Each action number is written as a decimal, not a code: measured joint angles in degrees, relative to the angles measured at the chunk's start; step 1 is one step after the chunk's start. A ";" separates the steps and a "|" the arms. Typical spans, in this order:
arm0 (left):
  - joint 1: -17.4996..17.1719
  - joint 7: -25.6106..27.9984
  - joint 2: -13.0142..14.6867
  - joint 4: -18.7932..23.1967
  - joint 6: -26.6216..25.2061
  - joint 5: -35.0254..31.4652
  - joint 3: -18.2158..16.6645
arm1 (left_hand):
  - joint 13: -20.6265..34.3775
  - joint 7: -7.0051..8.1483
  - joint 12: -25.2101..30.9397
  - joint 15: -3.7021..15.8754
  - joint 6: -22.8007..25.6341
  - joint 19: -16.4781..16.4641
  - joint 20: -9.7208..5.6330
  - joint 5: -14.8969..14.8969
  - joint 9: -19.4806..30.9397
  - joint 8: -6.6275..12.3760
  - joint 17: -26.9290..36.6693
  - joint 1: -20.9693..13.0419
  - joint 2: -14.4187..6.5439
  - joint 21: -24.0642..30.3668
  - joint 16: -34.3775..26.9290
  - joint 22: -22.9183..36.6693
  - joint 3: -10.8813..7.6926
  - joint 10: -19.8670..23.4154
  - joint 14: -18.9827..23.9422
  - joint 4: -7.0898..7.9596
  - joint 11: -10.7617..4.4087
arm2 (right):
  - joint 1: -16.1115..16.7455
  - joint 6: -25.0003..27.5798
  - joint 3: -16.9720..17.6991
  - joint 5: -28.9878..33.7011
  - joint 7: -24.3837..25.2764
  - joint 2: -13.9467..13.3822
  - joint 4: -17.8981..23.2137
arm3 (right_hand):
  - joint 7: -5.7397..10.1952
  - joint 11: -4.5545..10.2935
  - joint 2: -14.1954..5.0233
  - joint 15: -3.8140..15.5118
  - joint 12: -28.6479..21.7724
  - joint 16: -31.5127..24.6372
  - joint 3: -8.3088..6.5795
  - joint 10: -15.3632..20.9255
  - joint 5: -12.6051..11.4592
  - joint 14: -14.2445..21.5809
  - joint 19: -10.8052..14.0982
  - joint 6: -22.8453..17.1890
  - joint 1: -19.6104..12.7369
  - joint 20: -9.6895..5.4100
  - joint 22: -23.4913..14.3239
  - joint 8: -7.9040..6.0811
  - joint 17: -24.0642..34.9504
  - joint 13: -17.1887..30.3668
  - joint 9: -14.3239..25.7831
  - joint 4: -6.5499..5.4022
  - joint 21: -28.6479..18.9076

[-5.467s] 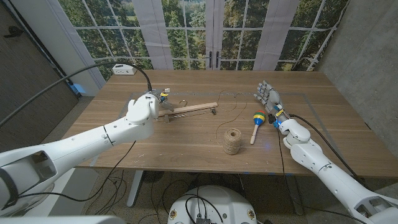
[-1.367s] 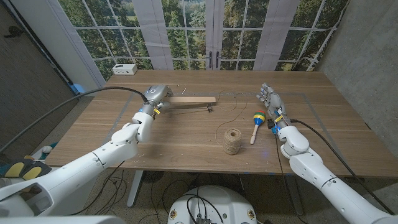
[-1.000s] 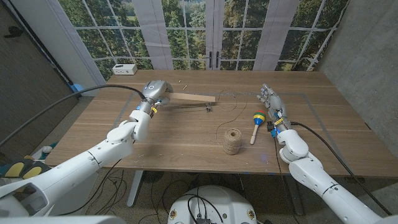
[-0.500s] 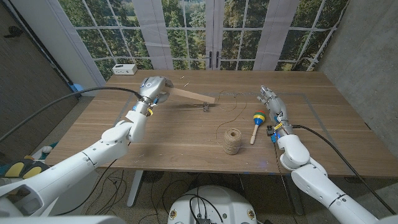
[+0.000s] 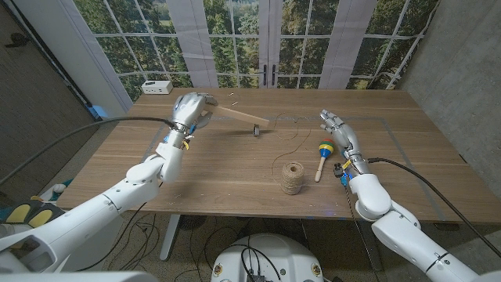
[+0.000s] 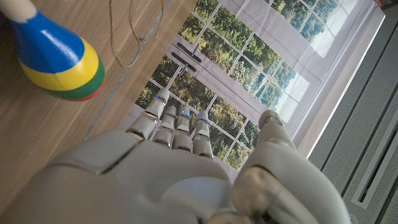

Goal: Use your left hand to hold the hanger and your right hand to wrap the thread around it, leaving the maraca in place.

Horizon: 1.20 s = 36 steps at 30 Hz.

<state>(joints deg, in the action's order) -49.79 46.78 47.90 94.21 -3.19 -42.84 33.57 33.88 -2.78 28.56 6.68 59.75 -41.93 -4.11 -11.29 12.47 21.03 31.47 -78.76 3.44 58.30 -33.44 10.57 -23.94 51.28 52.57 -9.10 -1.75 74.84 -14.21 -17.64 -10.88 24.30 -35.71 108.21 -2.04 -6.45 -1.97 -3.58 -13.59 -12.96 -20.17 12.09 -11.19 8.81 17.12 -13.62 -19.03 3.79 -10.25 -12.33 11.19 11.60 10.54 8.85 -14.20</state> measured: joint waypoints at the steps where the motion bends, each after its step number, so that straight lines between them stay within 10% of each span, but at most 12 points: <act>1: 0.00 0.28 -0.09 -0.21 0.17 -0.03 -0.04 | 0.00 0.00 0.00 0.00 0.00 0.00 0.00 0.00 0.01 0.00 0.02 0.00 0.00 0.00 0.00 0.00 0.00 0.00 0.00 0.00 0.00 | 0.14 0.29 -0.05 0.48 0.24 -0.05 0.22 | -0.02 0.00 0.01 0.02 0.00 0.00 0.00 0.00 0.00 0.02 0.00 -0.02 0.01 0.00 0.00 0.00 0.00 0.00 0.00 0.00 0.00; 36: 1.12 10.60 -1.16 -5.05 8.33 -1.06 -0.43 | 0.80 -0.04 -1.04 0.00 -0.04 0.62 0.01 -0.17 1.08 -0.42 0.81 0.08 -0.08 1.32 0.63 -0.18 0.00 0.00 0.03 0.00 0.01 | 8.91 17.60 -4.10 23.27 10.06 -1.81 14.06 | 1.54 0.73 4.62 0.82 0.28 -0.84 2.89 0.30 -0.29 2.87 0.66 0.74 2.22 0.06 -0.30 0.69 0.42 0.20 -0.01 -0.60 0.00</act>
<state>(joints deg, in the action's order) -48.67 57.38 46.74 89.16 5.14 -43.90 33.13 34.68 -2.81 27.51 6.68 59.71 -41.32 -4.10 -11.46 13.55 20.61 32.29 -78.68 3.36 59.62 -32.81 10.39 -23.94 51.28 52.60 -9.10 -1.74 83.75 3.39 -21.74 12.39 34.36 -37.53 122.27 -0.50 -5.71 2.65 -2.76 -13.31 -13.80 -17.28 12.39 -11.48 11.68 17.78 -12.89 -16.81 3.85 -10.54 -11.64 11.61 11.80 10.53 8.25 -14.19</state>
